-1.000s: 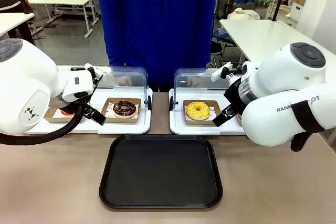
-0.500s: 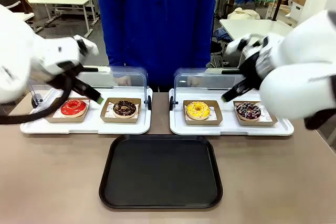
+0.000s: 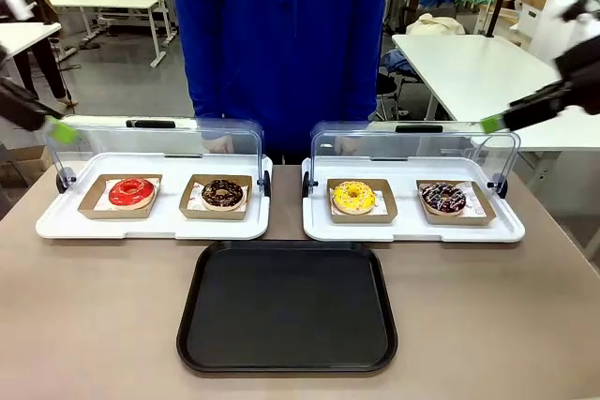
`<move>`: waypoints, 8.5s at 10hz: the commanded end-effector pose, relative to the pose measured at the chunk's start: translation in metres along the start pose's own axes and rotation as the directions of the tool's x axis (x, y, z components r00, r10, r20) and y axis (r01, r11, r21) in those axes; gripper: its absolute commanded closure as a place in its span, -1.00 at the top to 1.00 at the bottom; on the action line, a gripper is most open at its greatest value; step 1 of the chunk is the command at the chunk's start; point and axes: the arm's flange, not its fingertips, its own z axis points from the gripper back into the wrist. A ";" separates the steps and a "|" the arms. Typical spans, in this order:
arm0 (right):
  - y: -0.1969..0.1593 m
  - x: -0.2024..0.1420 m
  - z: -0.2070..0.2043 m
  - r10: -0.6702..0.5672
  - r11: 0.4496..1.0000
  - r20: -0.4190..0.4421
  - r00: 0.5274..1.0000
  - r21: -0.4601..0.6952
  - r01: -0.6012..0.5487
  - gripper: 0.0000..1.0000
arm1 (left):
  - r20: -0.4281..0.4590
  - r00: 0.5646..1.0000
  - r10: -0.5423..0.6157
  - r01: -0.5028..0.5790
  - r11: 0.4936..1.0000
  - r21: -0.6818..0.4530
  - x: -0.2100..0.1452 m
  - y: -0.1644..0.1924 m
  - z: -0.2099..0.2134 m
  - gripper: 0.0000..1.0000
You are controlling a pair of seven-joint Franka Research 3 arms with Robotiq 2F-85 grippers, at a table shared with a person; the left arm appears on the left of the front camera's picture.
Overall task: Move the third donut from the left to the tray.
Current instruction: Pick up the Paper togo box containing the Donut indicated by the person and place it on the Handle tray.
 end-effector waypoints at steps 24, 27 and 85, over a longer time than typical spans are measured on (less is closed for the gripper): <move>-0.116 -0.123 0.046 -0.040 0.975 0.295 0.955 0.221 -0.028 1.00 | 0.472 0.877 -0.093 0.191 0.968 -0.165 -0.144 0.063 0.060 1.00; -0.116 -0.123 0.046 -0.040 0.975 0.295 0.955 0.221 -0.028 1.00 | 0.472 0.877 -0.093 0.191 0.968 -0.165 -0.144 0.063 0.060 1.00; -0.116 -0.123 0.046 -0.040 0.975 0.295 0.955 0.221 -0.028 1.00 | 0.472 0.877 -0.093 0.191 0.968 -0.165 -0.144 0.063 0.060 1.00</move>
